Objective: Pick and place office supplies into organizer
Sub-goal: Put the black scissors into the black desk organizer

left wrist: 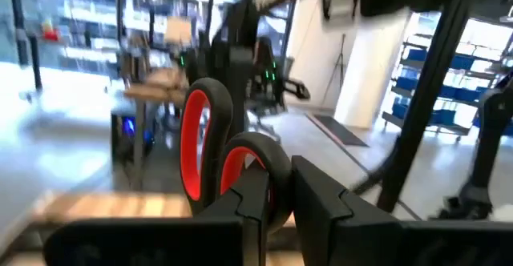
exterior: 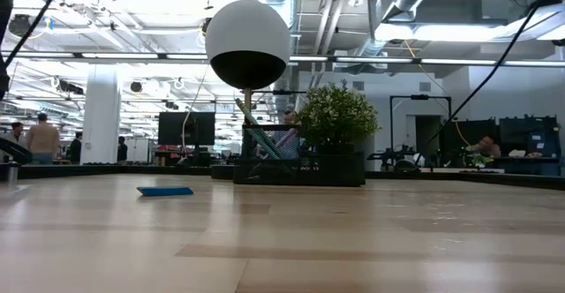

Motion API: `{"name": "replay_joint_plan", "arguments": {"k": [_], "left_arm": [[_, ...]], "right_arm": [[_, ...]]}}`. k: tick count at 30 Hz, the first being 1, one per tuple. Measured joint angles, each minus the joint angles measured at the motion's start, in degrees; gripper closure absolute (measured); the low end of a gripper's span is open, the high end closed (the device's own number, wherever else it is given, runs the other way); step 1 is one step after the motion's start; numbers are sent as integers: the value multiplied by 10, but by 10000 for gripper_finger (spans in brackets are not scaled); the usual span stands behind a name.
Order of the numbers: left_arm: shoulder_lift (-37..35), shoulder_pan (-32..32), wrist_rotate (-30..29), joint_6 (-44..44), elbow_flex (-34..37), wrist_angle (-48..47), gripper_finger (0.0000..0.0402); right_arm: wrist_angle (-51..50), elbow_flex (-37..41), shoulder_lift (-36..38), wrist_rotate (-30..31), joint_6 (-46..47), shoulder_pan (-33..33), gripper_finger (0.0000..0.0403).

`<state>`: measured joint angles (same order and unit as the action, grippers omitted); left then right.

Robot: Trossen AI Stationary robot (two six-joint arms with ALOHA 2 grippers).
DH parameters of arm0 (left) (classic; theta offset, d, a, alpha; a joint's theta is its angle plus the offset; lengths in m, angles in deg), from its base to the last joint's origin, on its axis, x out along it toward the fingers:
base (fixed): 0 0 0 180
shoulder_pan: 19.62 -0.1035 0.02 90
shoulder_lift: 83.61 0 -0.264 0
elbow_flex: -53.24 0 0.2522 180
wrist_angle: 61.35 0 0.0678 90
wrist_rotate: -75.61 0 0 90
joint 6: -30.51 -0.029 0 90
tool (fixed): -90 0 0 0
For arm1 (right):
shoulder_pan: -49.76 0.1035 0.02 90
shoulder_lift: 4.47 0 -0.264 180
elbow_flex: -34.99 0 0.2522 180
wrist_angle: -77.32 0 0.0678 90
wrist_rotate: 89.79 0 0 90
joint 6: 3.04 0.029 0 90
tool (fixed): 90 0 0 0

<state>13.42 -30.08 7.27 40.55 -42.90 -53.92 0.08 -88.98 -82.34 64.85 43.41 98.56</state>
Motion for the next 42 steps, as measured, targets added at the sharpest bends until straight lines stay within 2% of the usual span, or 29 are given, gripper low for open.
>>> {"name": "replay_joint_plan", "arguments": {"k": [3, 7, 12, 16, 19, 24, 29, 34, 38, 42], "left_arm": [[-2, -1, -4, 23, 64, 42, 376], [-43, -6, -30, 23, 118, 41, 376], [-131, -6, -129, -54, 178, -1, 376], [-187, -5, -162, -53, 245, -17, 376], [-194, 6, -217, -52, 311, 22, 376], [-192, 3, -251, -71, 389, 176, 376], [-191, -15, -247, -95, 403, 221, 376], [-177, -22, -245, -92, 403, 183, 376], [-151, -22, -244, -89, 404, 205, 376], [-127, -22, -251, -87, 404, 219, 376]], "right_arm": [[-2, 0, 0, 1, -2, 0, 187], [-4, 0, 0, 0, -3, 0, 187], [-6, 0, -2, 0, -4, -2, 187], [-8, 0, -2, 1, -4, -2, 187], [-8, 0, -2, 2, -5, -2, 187], [-8, 0, -8, 4, -5, -8, 187], [-7, 0, -19, 0, -21, -22, 187], [-6, 0, -35, -4, -35, -44, 187], [-5, 0, -39, -4, -34, -57, 187], [0, 0, -40, -42, -34, -63, 187]]}}
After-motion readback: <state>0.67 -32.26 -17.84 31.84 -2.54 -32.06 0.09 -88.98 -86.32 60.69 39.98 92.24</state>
